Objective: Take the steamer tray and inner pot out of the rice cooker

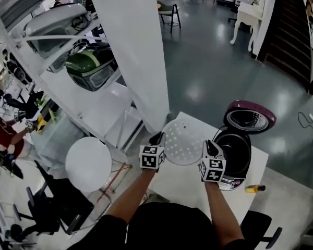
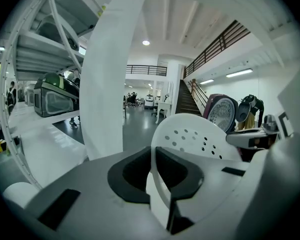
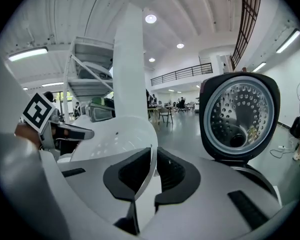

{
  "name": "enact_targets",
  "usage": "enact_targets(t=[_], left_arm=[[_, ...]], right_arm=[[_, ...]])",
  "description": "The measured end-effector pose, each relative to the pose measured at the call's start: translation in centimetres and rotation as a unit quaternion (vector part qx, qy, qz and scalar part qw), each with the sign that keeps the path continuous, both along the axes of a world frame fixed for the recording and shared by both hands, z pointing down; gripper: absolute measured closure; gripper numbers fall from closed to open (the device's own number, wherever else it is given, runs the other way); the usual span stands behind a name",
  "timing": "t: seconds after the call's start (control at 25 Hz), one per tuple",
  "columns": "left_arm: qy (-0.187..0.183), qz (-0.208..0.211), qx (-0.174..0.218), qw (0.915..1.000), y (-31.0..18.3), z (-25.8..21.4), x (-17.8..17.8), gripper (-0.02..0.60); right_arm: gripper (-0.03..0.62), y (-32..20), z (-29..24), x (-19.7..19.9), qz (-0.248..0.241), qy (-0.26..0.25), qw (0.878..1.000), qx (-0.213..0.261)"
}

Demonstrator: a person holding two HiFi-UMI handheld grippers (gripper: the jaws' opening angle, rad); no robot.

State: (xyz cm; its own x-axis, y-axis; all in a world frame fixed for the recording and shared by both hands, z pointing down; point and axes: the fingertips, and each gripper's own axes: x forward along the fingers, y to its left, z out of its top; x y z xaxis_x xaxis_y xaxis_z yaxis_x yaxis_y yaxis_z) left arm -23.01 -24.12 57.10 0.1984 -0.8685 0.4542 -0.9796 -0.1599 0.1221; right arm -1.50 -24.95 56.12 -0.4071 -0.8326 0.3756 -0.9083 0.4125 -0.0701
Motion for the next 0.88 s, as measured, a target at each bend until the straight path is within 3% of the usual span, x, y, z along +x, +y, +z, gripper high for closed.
enact_targets(t=[0.32, 0.56, 0.88], left_arm=[[0.024, 0.027, -0.044, 0.9984, -1.6, 5.8, -3.6, 0.552], [0.035, 0.06, -0.086, 0.9939, -3.1, 10.4, -3.7, 0.552], [0.022, 0.124, -0.162, 0.9788, -4.5, 17.8, -2.4, 0.552]], right_arm=[[0.566, -1.1, 5.7, -3.6, 0.012, 0.052, 0.997, -0.052], [0.565, -1.3, 10.4, -3.9, 0.031, 0.072, 0.992, -0.101], [0.563, -0.2, 19.3, -2.9, 0.078, 0.063, 0.975, -0.196]])
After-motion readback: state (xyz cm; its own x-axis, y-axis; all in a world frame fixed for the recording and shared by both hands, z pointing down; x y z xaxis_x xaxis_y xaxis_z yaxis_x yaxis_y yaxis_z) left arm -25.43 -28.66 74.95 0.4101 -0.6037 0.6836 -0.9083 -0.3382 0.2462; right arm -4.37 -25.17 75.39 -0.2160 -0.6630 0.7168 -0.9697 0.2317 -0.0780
